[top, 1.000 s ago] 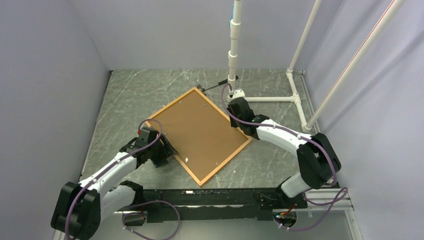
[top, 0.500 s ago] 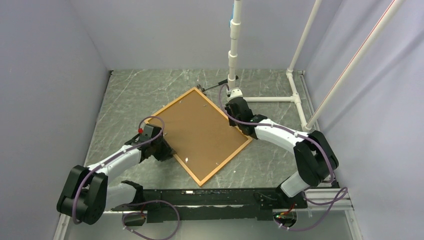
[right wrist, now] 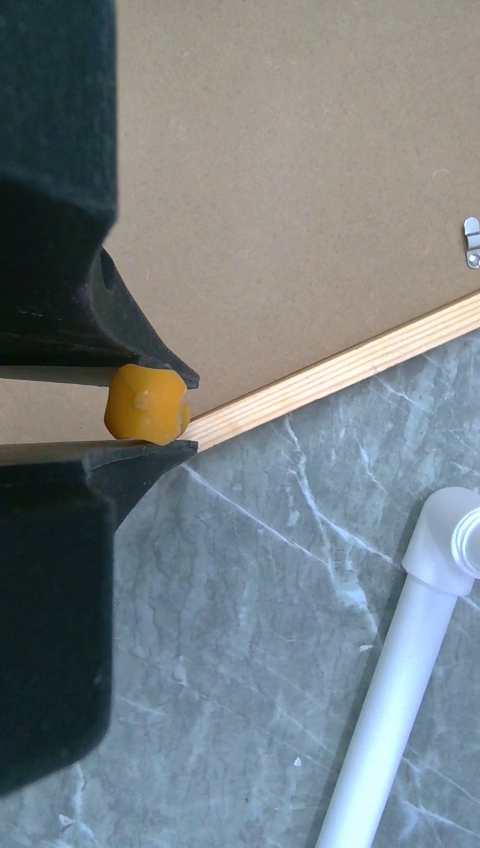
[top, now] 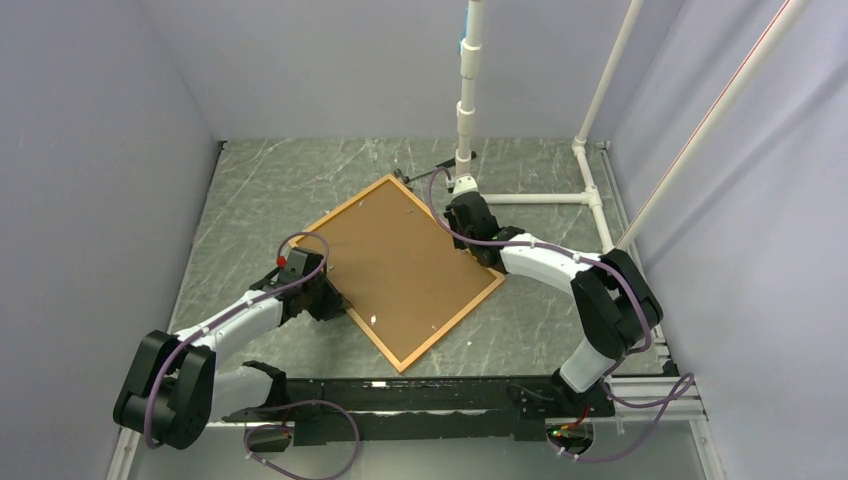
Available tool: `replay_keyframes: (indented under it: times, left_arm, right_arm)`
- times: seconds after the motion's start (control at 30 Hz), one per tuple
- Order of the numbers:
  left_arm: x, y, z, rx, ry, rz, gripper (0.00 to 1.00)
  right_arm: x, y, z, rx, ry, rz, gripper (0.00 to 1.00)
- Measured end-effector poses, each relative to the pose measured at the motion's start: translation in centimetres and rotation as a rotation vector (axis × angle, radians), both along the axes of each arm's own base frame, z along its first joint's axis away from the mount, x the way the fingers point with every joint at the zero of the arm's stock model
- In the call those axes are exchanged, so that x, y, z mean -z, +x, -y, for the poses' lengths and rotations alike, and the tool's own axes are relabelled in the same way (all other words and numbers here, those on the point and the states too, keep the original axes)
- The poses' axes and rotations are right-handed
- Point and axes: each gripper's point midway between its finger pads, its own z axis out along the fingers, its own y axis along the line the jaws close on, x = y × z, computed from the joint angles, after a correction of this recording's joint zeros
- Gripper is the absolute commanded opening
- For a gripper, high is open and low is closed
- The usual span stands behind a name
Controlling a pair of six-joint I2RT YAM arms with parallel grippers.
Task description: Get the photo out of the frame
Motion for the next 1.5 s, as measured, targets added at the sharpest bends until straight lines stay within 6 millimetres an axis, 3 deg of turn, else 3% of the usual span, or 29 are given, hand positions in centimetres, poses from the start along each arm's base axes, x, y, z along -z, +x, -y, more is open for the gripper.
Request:
replay_keyframes:
  times: [0.43, 0.8, 0.87, 0.97, 1.03, 1.13, 1.2, 1.27, 1.33, 1.4, 1.5]
  left_arm:
    - [0.1, 0.0, 0.0, 0.0, -0.001, -0.001, 0.0]
    - [0.1, 0.0, 0.0, 0.0, 0.0, 0.0, 0.02]
    - [0.0, 0.0, 0.0, 0.003, 0.0, 0.002, 0.11]
    - [-0.1, 0.0, 0.0, 0.024, 0.01, 0.014, 0.36]
    - [-0.1, -0.1, -0.3, 0.055, 0.033, 0.032, 0.54]
    - [-0.9, -0.3, -0.5, 0.141, 0.066, 0.088, 0.63]
    - [-2.2, -0.4, 0.0, 0.233, 0.051, 0.153, 0.61]
    - [-3.5, -0.7, 1.0, 0.341, 0.034, 0.22, 0.6]
    - [-5.2, -1.1, 2.4, 0.468, 0.028, 0.284, 0.6]
    - [-7.4, -1.9, 5.1, 0.638, 0.034, 0.358, 0.6]
    - [-10.5, -3.3, 9.5, 0.859, 0.049, 0.464, 0.58]
  right_arm:
    - [0.3, -0.1, 0.6, 0.016, -0.025, -0.008, 0.0]
    - [0.3, -1.6, 1.1, 0.017, -0.035, -0.082, 0.0]
    - [-0.2, -2.7, 1.1, 0.006, -0.007, -0.113, 0.0]
    - [-3.0, -4.4, 1.5, 0.007, 0.056, -0.1, 0.0]
    - [-6.7, -5.1, 1.8, 0.011, 0.123, -0.035, 0.0]
    - [-10.9, -6.1, 2.3, 0.01, 0.207, 0.046, 0.0]
    - [-12.2, -6.6, 2.6, 0.011, 0.235, 0.072, 0.0]
    - [-12.0, -7.3, 3.0, 0.016, 0.244, 0.07, 0.0]
    - [-10.3, -8.3, 3.6, 0.026, 0.227, 0.033, 0.0]
    - [-8.3, -9.5, 4.5, 0.042, 0.201, -0.02, 0.0]
    - [-6.7, -11.0, 5.8, 0.077, 0.181, -0.062, 0.0]
